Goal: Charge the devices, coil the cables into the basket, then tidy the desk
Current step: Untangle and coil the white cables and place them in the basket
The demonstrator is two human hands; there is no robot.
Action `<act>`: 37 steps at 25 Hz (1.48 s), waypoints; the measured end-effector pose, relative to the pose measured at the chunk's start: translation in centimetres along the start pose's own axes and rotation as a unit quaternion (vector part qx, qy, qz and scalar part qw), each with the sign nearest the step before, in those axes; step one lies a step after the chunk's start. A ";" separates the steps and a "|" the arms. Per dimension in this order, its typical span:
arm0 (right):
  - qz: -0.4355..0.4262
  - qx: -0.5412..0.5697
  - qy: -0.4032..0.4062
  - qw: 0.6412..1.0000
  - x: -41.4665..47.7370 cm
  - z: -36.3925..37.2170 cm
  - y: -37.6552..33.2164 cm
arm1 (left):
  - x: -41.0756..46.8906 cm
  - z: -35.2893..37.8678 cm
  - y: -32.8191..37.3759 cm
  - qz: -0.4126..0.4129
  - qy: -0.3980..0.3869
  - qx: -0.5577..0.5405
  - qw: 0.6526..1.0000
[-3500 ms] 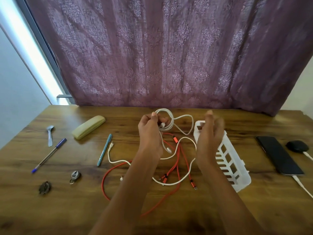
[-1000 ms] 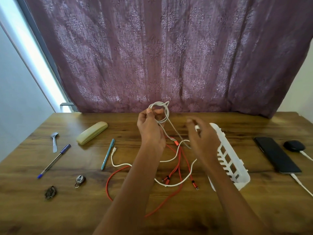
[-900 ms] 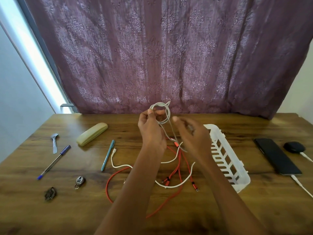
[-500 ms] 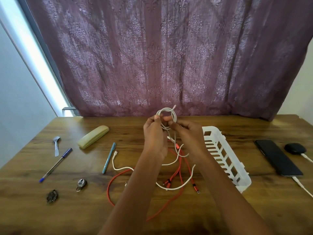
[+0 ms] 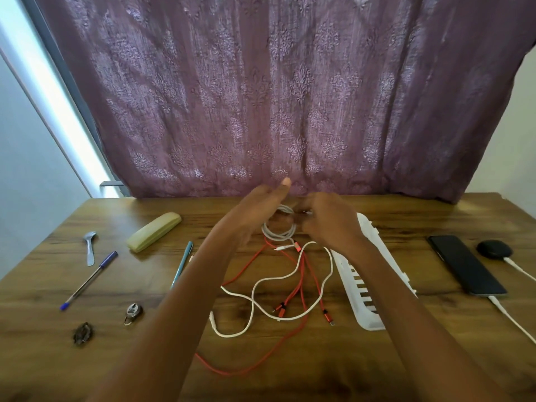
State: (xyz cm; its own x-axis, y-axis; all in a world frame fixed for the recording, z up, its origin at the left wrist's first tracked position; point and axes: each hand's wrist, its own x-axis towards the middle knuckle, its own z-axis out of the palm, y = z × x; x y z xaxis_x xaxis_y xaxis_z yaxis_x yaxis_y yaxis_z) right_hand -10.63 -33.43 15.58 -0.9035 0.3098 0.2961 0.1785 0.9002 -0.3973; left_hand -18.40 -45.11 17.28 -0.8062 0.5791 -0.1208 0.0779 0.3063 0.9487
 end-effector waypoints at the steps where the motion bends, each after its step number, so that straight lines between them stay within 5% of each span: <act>1: -0.015 -0.007 0.004 1.000 0.0 -0.1 -0.1 | 0.0 0.1 -0.1 0.011 0.002 0.035 0.999; 4: -0.022 0.047 0.011 0.999 0.0 -0.7 0.3 | -0.3 0.6 -0.4 0.028 -0.003 0.026 0.999; 12: 0.022 0.232 0.095 0.968 -0.2 -2.9 2.6 | -1.3 0.9 -0.3 0.054 -0.008 -0.261 0.964; 22: 0.063 0.455 0.001 0.888 -2.0 -0.6 1.9 | -2.3 2.2 -2.1 0.095 -0.022 -0.431 0.897; 25: 0.079 0.456 0.017 0.887 -2.0 -0.7 1.9 | -2.8 2.0 -2.3 0.073 -0.043 -0.371 0.925; 30: 0.055 0.311 0.001 0.949 -1.6 -1.6 2.1 | -2.5 0.8 -1.5 0.101 0.012 -0.067 0.993; 33: 0.015 0.247 -0.018 0.969 -1.4 -2.3 1.6 | -2.4 0.2 -0.7 0.154 -0.013 0.101 0.983; 37: -0.007 0.242 -0.007 0.970 -1.1 -1.7 1.5 | -3.2 0.8 0.1 0.178 0.032 0.164 0.970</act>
State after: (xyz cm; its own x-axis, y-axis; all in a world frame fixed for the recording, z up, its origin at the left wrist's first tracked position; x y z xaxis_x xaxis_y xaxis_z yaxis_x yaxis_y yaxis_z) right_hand -8.72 -31.88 16.08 -0.9104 0.2919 0.2931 -0.0340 0.6533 -0.7563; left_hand -15.35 -46.32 17.57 -0.7275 0.6477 0.2263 0.5326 0.3253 0.7814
